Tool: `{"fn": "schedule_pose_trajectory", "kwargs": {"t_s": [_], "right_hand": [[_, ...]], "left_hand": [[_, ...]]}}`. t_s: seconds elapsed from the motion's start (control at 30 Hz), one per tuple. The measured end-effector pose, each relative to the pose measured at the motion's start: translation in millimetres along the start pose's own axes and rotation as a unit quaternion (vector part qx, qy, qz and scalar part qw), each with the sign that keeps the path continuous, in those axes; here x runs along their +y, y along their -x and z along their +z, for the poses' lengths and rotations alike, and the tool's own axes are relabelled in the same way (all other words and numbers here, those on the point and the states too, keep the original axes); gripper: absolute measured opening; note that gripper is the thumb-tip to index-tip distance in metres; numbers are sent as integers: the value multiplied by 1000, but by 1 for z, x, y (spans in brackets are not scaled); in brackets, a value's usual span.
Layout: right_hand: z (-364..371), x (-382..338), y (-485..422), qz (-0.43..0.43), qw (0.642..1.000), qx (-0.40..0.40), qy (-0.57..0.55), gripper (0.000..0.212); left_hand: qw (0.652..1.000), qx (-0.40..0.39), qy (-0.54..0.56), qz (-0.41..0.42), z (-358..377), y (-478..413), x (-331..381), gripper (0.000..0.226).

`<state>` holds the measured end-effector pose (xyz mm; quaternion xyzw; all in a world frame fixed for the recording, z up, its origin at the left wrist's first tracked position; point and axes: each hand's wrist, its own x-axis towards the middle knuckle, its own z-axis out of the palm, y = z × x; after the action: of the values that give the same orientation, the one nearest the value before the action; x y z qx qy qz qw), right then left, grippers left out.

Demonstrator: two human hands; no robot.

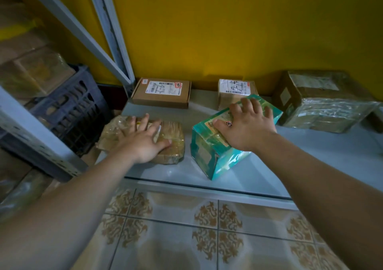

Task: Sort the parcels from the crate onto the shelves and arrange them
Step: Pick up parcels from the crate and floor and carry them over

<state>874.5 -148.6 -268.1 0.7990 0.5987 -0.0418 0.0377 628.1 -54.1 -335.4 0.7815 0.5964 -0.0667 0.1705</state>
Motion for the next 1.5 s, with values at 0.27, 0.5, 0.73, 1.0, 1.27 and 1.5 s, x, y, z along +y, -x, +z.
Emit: {"fn": "schedule_pose_trajectory", "kwargs": {"t_s": [0.27,0.5,0.73,1.0,1.27,1.5], "right_hand": [[7,-15,-5,81,995,-24,-45,91],[-1,17,9,1,1000,-22,17,94],[1,-4,3,68,997,-46,-12,92],[0,12,19,8,998,-52,23,113],[3,11,26,2,999,-19,43,106],[-1,18,16,-8,999,-30,17,97]], "left_hand": [[1000,15,-22,1,9,-1,-7,80],[999,26,-23,2,9,-2,-7,79],[999,34,-25,4,12,2,-8,80],[999,32,-20,3,11,1,-8,79],[999,38,-20,-2,12,0,-7,80],[999,42,-16,3,11,-2,-8,79]]}}
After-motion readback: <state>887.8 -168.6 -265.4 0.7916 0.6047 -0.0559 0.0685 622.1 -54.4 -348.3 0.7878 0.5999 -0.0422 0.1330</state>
